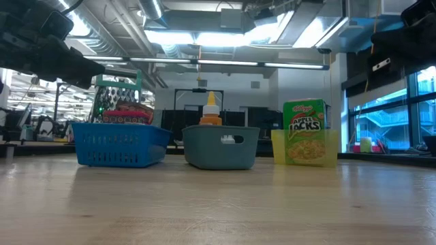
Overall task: Pick & Place Kitchen Items
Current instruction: Return to Home Position
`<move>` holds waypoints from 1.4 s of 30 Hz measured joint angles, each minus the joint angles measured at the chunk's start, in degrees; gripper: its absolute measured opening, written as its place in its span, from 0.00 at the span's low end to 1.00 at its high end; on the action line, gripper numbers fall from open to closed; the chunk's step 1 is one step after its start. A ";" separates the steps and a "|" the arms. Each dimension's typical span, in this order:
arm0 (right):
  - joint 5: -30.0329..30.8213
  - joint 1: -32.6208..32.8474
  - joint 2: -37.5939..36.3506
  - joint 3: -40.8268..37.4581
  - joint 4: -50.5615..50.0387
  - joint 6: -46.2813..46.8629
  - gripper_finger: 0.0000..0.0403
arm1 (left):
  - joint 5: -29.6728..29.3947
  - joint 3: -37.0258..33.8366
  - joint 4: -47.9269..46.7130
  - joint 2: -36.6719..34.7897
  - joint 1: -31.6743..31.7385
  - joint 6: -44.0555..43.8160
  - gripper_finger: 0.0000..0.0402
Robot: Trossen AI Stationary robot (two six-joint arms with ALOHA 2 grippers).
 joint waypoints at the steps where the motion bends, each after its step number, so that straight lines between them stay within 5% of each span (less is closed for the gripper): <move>1: -0.05 0.00 0.00 0.00 0.00 0.00 0.00 | 0.00 0.02 0.02 0.00 0.00 0.00 0.02; 42: 0.00 0.00 0.02 -0.07 0.00 0.00 0.00 | 0.00 0.00 0.08 0.00 0.00 0.00 0.03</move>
